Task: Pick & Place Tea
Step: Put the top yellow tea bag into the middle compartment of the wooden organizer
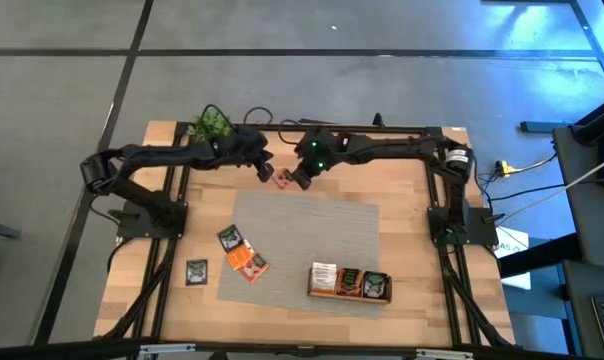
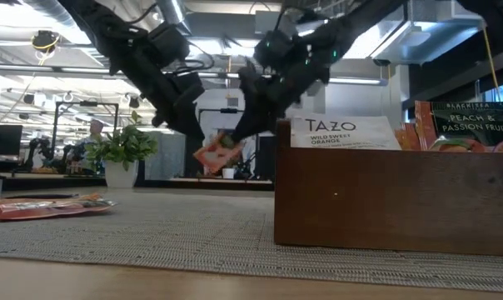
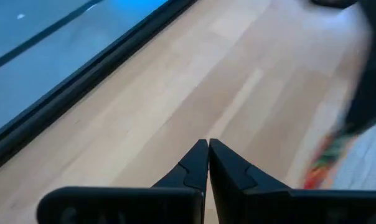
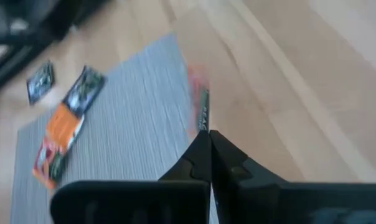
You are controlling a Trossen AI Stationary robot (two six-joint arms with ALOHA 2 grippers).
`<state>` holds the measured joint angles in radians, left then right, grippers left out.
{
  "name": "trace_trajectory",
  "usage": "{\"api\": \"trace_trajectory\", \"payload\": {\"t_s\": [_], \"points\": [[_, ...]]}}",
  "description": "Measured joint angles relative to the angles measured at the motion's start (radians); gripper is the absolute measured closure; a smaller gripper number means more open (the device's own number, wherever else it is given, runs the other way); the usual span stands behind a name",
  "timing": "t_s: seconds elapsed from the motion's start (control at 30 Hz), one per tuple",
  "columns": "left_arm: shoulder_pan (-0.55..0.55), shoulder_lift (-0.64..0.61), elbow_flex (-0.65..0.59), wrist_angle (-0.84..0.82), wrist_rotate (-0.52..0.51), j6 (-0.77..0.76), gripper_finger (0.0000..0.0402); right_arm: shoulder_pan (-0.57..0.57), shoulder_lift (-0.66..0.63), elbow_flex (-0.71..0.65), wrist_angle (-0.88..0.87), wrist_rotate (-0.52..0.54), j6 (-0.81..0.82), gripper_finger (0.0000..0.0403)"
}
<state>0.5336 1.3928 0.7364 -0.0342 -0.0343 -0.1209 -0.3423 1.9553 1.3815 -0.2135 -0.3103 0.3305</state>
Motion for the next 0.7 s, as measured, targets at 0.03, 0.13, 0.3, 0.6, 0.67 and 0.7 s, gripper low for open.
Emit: {"api": "trace_trajectory", "payload": {"t_s": [0.03,0.13,0.3,0.6,0.67,0.7], "points": [[0.009,-0.004,0.0,-0.004,0.0,-0.005,0.0389,0.001,-0.015,0.016,-0.044,0.001,-0.025,0.0402],[0.026,-0.009,0.0,-0.005,0.0,-0.029,0.0392,0.01,-0.059,0.075,-0.197,0.003,-0.104,0.0403],[0.017,-0.008,0.0,-0.016,0.013,-0.103,0.0392,0.054,-0.127,0.187,-0.45,0.029,-0.185,0.0403],[-0.08,-0.008,0.0,-0.018,0.079,-0.264,0.0391,0.259,-0.172,0.419,-0.883,0.136,-0.152,0.0403],[-0.111,-0.008,0.0,-0.022,0.08,-0.288,0.0393,0.327,-0.175,0.454,-0.94,0.151,-0.105,0.0403],[-0.127,-0.008,0.0,-0.022,0.08,-0.297,0.0393,0.366,-0.175,0.469,-0.965,0.166,-0.074,0.0403]]}}
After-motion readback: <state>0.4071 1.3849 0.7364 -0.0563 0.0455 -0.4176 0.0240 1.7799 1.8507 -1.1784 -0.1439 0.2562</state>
